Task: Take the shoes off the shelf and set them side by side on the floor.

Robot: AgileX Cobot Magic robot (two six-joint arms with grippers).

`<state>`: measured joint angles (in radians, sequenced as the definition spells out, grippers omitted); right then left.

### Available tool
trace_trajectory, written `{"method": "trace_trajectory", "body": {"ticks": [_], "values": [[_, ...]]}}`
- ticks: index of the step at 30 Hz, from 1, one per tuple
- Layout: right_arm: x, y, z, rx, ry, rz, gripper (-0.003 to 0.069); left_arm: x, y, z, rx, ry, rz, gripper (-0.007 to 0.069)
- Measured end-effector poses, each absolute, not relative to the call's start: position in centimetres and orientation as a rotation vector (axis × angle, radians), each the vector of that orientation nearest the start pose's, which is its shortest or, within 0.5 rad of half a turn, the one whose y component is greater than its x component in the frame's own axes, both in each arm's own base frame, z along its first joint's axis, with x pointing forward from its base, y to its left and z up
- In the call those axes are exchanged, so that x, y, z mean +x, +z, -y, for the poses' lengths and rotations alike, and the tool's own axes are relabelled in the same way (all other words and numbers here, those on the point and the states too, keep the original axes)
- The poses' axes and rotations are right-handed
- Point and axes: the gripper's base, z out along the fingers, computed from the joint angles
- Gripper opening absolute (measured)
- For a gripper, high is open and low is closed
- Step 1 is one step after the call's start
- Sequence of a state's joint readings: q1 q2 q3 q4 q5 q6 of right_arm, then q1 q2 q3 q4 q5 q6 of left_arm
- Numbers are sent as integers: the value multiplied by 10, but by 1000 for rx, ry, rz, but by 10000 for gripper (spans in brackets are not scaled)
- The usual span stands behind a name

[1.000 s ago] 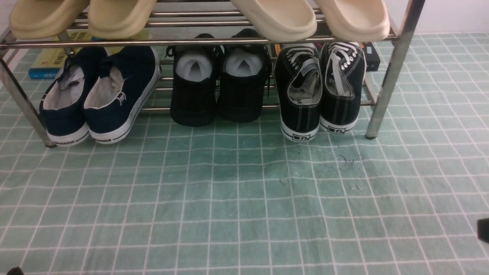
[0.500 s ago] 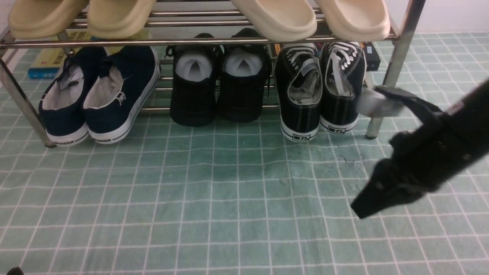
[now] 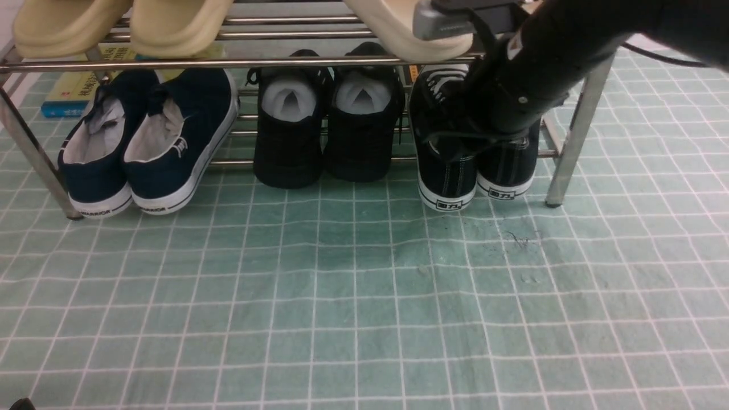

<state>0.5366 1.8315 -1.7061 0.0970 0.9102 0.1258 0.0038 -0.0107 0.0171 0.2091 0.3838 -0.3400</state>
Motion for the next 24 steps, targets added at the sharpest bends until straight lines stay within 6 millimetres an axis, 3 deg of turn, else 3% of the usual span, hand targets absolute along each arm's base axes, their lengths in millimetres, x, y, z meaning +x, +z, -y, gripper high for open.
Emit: {"method": "trace_trajectory", "body": {"ticks": [6,15,20,23,24], "values": [[376,300,-226,-475,330,-2443,370,52,174,-7,-193,-26,-1855,239],[393,272,-234,-490,297,-2417,377,52,174,-7,-193,-26,-1855,239],[398,259,-236,-502,275,-2430,281,52,174,-7,-193,-26,-1855,239],[398,259,-235,-506,268,-2434,94,52,174,-7,-193,-26,-1855,239],[397,260,-235,-507,268,-2434,82,52,174,-7,-193,-26,-1855,239]]}}
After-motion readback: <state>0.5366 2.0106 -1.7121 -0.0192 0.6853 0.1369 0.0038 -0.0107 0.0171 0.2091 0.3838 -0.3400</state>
